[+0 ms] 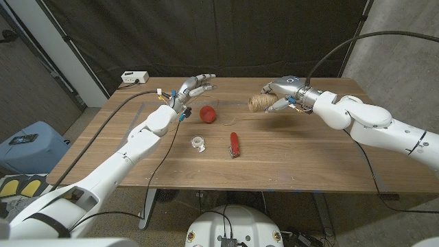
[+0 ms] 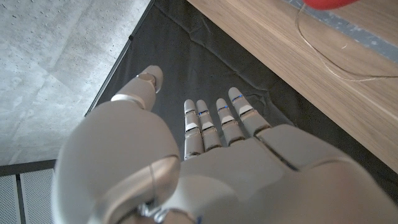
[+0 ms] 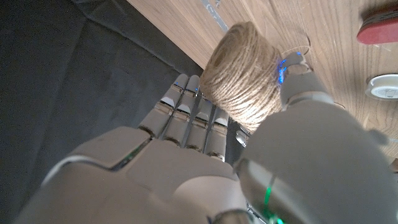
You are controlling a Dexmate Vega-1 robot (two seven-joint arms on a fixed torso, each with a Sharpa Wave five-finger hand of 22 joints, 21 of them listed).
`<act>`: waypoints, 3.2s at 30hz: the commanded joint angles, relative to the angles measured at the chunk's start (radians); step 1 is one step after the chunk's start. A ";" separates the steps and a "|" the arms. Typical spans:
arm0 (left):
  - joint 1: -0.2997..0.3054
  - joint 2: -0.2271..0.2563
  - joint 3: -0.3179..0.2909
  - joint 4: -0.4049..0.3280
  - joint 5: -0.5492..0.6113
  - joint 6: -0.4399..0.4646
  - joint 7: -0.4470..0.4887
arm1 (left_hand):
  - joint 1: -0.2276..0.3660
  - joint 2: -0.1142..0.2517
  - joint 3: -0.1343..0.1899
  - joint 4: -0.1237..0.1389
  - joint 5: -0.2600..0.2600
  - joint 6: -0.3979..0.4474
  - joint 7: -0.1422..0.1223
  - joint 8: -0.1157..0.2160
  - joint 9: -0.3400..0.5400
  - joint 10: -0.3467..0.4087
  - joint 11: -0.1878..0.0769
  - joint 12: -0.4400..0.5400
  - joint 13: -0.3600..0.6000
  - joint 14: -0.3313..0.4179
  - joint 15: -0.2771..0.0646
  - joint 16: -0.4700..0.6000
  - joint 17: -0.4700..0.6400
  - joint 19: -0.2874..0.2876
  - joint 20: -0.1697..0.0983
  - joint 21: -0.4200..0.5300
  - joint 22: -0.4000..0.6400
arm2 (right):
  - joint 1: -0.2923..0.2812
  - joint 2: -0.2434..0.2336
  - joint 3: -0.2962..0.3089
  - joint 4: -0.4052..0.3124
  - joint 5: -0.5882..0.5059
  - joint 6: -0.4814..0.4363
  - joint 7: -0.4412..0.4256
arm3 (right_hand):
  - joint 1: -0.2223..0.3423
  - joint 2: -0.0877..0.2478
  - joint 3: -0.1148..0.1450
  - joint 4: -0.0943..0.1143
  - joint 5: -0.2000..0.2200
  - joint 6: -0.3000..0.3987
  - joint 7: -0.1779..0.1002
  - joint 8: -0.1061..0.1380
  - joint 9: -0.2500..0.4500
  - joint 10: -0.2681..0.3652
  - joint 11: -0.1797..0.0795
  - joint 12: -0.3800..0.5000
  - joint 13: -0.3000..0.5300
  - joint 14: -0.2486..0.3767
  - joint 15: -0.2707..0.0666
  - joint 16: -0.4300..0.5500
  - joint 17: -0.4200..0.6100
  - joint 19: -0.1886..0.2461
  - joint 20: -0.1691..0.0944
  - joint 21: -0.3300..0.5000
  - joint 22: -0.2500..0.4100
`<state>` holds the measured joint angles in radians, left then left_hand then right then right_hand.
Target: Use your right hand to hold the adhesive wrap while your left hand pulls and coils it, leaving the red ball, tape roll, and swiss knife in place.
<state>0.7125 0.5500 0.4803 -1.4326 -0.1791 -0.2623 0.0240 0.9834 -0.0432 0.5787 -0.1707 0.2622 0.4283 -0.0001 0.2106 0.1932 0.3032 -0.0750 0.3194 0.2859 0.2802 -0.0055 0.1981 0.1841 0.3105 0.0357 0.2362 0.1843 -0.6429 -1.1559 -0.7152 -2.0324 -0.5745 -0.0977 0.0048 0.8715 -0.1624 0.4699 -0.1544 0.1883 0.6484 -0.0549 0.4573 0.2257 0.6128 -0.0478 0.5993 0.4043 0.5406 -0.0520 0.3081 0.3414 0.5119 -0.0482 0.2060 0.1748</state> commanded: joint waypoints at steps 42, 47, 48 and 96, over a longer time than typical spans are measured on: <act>-0.203 -0.053 0.244 0.164 0.066 -0.003 -0.083 | 0.058 -0.016 -0.097 0.011 -0.066 0.117 -0.029 0.024 0.006 0.095 -0.045 0.061 0.044 0.097 -0.053 0.030 0.013 0.030 -0.006 0.003 0.008 | 0.044 0.048 0.038 -0.031 0.032 -0.028 -0.036 | 0.046 0.051 -0.016 -0.002 0.002 0.071 -0.042 0.013 0.007 0.112 -0.076 0.013 0.000 0.044 -0.152 0.015 0.027 0.025 -0.014 0.004 0.004; -0.221 -0.068 0.261 0.179 0.082 -0.005 -0.074 | 0.065 -0.005 -0.098 0.013 -0.064 0.126 -0.026 0.025 0.006 0.103 -0.045 0.065 0.048 0.098 -0.051 0.031 0.014 0.029 -0.003 0.002 0.008 | 0.054 0.055 0.034 -0.030 0.026 -0.022 -0.034 | 0.048 0.055 -0.017 -0.001 0.001 0.074 -0.040 0.014 0.007 0.111 -0.075 0.013 0.002 0.045 -0.152 0.017 0.030 0.026 -0.014 0.004 0.004; -0.221 -0.072 0.262 0.181 0.081 -0.005 -0.072 | 0.069 0.000 -0.097 0.012 -0.063 0.134 -0.024 0.027 0.006 0.105 -0.045 0.066 0.049 0.104 -0.050 0.033 0.015 0.030 -0.003 0.002 0.008 | 0.055 0.055 0.033 -0.029 0.026 -0.020 -0.032 | 0.048 0.055 -0.018 -0.001 0.001 0.075 -0.041 0.014 0.007 0.112 -0.074 0.013 0.001 0.046 -0.152 0.017 0.031 0.026 -0.014 0.004 0.004; -0.208 -0.126 0.310 0.137 0.130 0.051 0.055 | 0.150 0.072 -0.141 0.014 0.004 0.523 -0.073 0.113 0.000 0.446 -0.086 0.164 0.087 0.374 -0.127 0.128 0.016 0.167 -0.039 0.059 0.012 | 0.090 0.089 0.016 0.011 0.000 -0.034 -0.047 | 0.056 0.061 -0.013 0.001 0.001 0.103 -0.038 0.016 0.001 0.142 -0.070 0.011 -0.015 0.082 -0.158 0.009 0.033 0.041 -0.016 0.005 0.004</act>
<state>0.5020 0.4217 0.7808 -1.2706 -0.0512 -0.2345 0.0834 1.1294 0.0211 0.4343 -0.1611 0.2592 0.9381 -0.0767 0.3182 0.1906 0.7385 -0.1630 0.4779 0.3691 0.6451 -0.1339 0.3185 0.1997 0.4685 -0.0033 0.2858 0.1932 -0.5510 -1.0671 -0.6995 -2.0241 -0.5638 -0.1121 -0.0300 0.8743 -0.1652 0.4471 -0.1588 0.1854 0.6753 -0.0283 0.4703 0.2249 0.6500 -0.0313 0.6100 0.3865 0.6077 -0.0584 0.3213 0.3708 0.5441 -0.0518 0.2061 0.1745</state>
